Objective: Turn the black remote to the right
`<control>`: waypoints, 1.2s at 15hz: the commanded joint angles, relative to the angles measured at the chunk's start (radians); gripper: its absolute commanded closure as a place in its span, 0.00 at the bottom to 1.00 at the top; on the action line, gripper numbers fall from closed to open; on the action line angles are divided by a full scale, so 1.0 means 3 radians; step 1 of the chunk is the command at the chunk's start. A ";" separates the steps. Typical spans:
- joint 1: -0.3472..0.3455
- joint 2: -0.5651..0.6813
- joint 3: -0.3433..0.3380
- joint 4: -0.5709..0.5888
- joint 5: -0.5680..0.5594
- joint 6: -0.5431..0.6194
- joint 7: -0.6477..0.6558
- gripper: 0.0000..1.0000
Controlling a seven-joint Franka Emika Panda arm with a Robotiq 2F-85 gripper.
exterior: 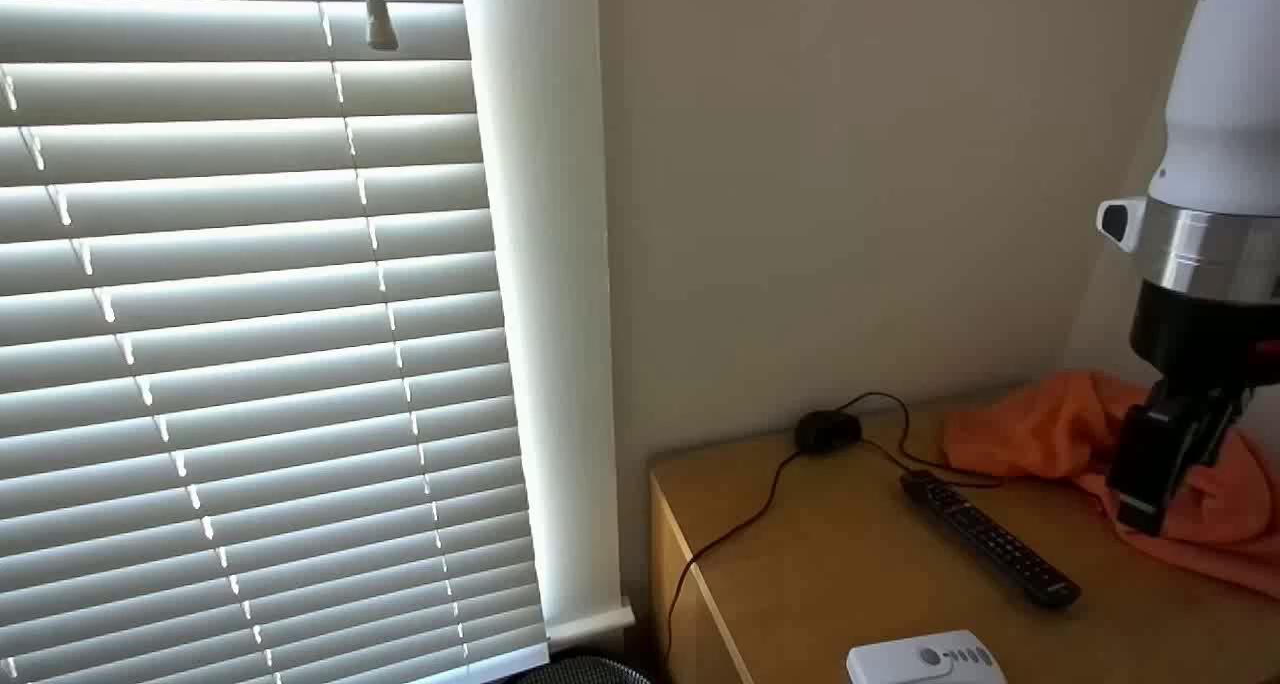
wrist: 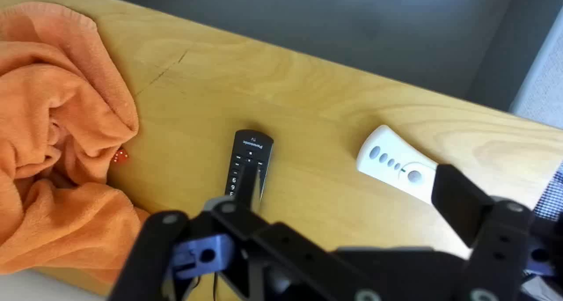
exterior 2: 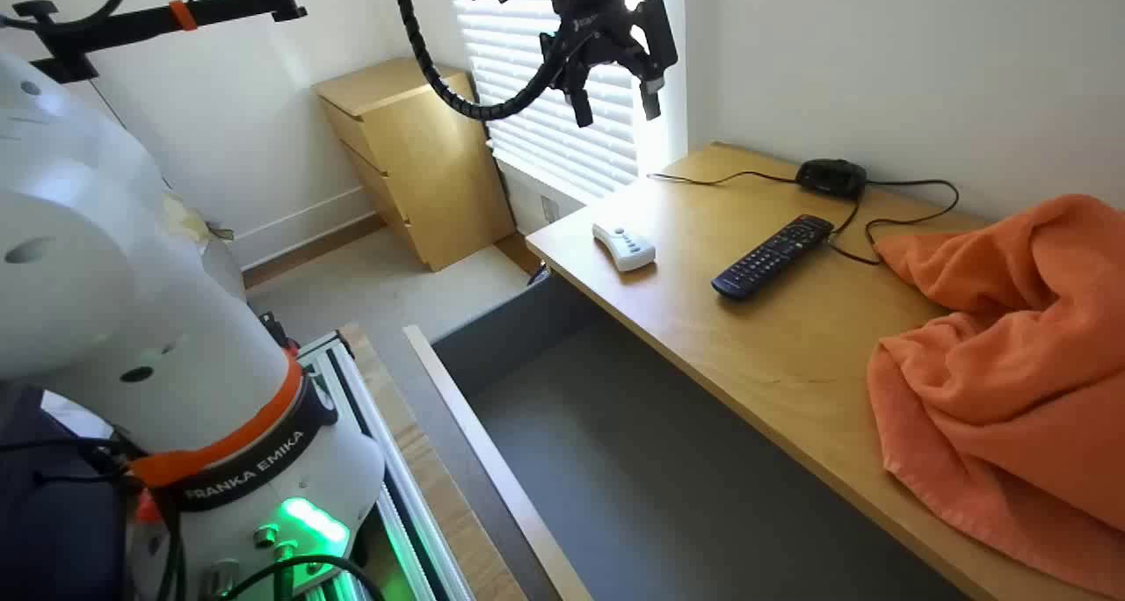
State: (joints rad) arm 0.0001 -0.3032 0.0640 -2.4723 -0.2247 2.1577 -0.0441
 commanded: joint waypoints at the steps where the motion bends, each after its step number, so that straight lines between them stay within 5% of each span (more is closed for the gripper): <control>1: 0.0028 0.0003 -0.0025 0.0005 -0.0007 -0.0008 0.0007 0.00; 6: 0.0028 0.0008 -0.0026 0.0005 -0.0007 -0.0008 0.0006 0.00; 12: -0.0069 0.0956 -0.0090 0.0644 0.0015 -0.0163 0.0233 0.00; 18: -0.0113 0.1826 -0.0250 0.1139 0.0115 0.0507 0.0130 0.00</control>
State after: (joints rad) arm -0.0271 0.1217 0.0094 -2.2136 -0.2185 2.2432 0.0090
